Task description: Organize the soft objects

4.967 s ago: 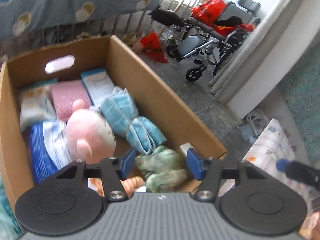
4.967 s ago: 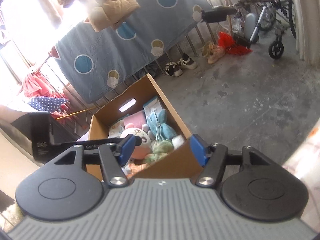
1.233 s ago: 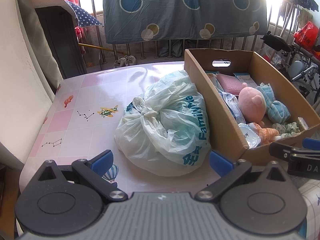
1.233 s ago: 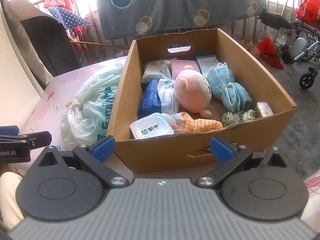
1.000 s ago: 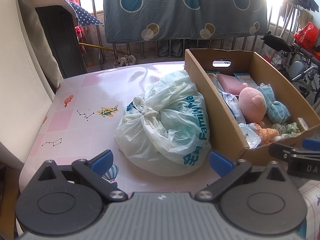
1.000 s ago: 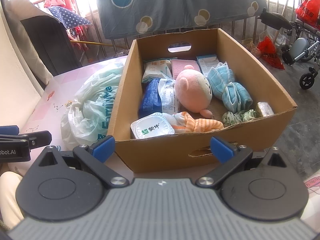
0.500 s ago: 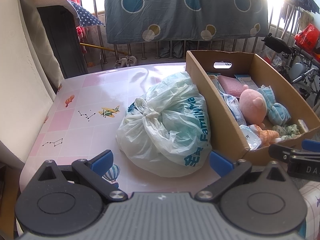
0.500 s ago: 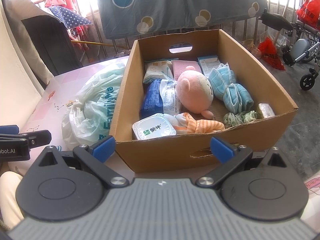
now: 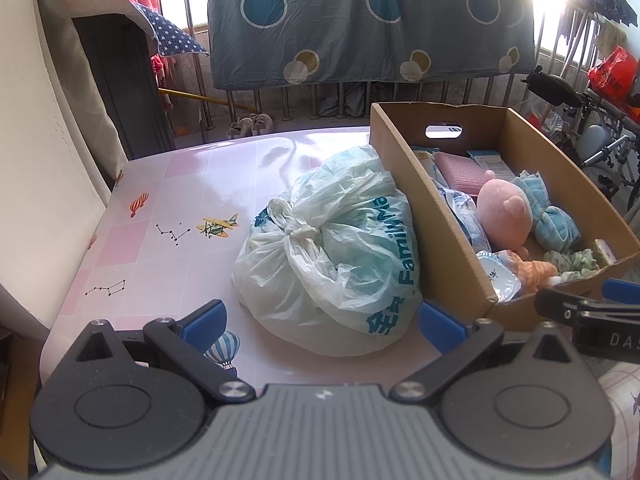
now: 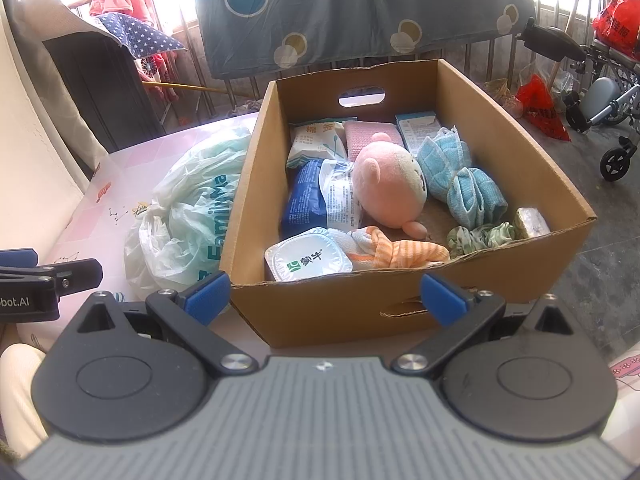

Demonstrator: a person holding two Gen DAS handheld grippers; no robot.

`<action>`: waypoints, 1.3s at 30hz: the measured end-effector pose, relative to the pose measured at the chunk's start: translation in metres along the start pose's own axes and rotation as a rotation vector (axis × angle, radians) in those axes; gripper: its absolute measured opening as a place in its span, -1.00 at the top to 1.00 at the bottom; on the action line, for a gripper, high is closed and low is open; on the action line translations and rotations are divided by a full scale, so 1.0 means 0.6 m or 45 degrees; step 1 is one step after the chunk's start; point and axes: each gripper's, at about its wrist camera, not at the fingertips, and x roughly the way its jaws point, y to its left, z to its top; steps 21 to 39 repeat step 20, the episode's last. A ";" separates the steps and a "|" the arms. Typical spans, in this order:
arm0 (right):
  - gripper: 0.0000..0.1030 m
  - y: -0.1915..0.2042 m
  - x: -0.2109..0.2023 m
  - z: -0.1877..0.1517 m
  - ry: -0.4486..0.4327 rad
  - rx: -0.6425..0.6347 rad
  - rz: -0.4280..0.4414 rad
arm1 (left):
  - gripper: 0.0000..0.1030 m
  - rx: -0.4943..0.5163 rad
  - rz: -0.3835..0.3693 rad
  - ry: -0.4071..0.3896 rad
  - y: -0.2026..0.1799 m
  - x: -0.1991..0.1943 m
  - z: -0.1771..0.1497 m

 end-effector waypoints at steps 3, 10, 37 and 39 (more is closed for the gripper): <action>-0.98 0.001 0.000 0.002 0.000 -0.001 0.001 | -0.99 0.000 0.000 -0.001 0.000 0.000 0.000; -0.98 0.001 0.000 0.002 0.001 -0.001 0.001 | -1.00 0.000 0.000 -0.001 0.001 0.000 -0.001; -0.98 0.002 0.001 0.003 0.003 -0.001 0.002 | -0.99 0.000 -0.002 0.001 0.000 0.000 -0.001; -0.98 0.002 0.001 0.003 0.003 -0.001 0.002 | -0.99 0.000 -0.002 0.001 0.000 0.000 -0.001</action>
